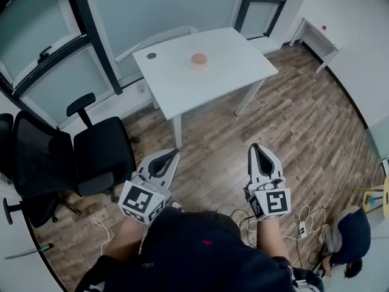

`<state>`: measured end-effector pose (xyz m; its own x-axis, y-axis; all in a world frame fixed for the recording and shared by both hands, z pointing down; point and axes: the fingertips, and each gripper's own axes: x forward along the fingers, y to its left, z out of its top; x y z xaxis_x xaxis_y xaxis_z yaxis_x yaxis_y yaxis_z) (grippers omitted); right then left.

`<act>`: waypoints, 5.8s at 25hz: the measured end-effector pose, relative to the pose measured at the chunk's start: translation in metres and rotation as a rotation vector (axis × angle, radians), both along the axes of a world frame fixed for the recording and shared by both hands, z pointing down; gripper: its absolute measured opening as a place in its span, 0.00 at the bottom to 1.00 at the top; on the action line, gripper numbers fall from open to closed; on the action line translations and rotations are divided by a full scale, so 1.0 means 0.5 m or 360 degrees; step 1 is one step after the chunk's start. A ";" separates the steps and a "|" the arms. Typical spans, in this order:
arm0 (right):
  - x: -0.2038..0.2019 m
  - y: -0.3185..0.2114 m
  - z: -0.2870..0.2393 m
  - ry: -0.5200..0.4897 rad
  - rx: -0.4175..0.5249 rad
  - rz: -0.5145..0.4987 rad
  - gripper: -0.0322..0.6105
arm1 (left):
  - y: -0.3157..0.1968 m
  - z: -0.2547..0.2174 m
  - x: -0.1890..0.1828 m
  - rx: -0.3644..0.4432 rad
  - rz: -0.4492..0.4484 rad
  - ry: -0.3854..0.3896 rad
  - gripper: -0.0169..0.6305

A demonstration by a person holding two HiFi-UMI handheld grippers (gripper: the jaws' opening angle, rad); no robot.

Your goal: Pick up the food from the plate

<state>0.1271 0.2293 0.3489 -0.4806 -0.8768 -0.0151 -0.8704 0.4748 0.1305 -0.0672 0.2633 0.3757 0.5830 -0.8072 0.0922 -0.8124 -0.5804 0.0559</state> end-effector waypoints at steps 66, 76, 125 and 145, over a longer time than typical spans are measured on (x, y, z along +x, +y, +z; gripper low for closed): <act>-0.041 -1.114 0.154 0.0061 -0.0392 -0.0407 0.09 | -1.071 0.099 -0.023 -0.0171 -0.0273 -0.0008 0.06; -0.228 -1.215 0.233 0.0377 -0.0516 -0.0645 0.09 | -1.092 0.166 -0.167 -0.0281 -0.0437 0.0085 0.06; -0.302 -1.368 0.158 0.0009 -0.0520 -0.1109 0.62 | -1.138 0.058 -0.146 -0.0170 -0.0831 0.0107 0.06; -0.093 -1.300 -0.082 -0.0012 -0.0009 -0.0727 0.62 | -1.217 -0.085 0.009 0.0089 -0.0507 0.0024 0.06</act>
<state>0.0808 -0.4207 0.3079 -0.8179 -0.5751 -0.0159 -0.5726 0.8109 0.1209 -0.0629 -0.3451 0.3329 0.3012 -0.9529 0.0358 -0.9530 -0.2996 0.0445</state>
